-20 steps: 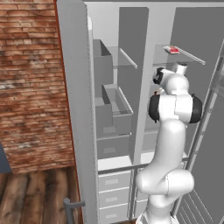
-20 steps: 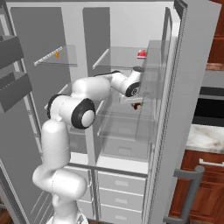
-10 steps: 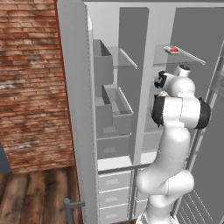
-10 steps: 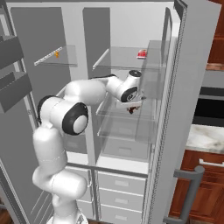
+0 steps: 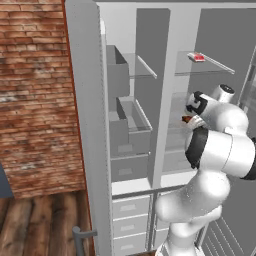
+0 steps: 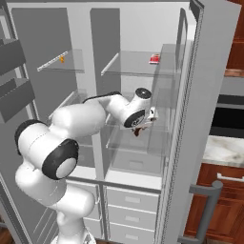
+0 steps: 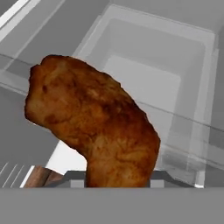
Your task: There's a chicken drumstick in the fridge that needs to be moved to the freezer for freezing. Pick up the chicken drumstick from the fridge, place it on any shelf in the freezer, and close the fridge and freezer doors when done.
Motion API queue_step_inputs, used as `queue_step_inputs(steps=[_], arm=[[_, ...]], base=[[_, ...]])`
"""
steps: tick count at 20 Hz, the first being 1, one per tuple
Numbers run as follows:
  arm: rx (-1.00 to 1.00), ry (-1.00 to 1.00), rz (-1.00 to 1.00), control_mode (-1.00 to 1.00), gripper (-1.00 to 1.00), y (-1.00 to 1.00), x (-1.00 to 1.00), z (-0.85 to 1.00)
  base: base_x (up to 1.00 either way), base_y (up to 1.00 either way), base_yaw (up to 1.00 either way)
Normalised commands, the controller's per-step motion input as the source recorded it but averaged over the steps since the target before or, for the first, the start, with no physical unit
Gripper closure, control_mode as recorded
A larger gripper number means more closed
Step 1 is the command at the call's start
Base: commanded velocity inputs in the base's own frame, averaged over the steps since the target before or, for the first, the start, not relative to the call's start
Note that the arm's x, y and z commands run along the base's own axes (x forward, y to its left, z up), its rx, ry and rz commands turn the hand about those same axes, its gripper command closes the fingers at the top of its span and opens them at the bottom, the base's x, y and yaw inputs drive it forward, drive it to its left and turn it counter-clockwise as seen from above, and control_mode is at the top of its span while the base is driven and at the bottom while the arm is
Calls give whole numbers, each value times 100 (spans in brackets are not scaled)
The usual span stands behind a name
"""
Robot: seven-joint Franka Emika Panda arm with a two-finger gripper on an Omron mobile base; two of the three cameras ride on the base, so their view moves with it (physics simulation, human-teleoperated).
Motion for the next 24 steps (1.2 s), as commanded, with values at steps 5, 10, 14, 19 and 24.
queue_step_inputs(steps=[5,10,14,19,24], arm=[[-11,-6,0,-100,100,35,-100,68],[-5,-3,1,-100,100,41,-100,100],[1,0,9,-100,100,56,-93,100],[17,0,20,-100,100,57,-76,100],[17,-5,18,-100,100,76,-41,100]], base=[[0,0,0],[0,0,0],[0,0,0],[0,0,0],[0,0,0]])
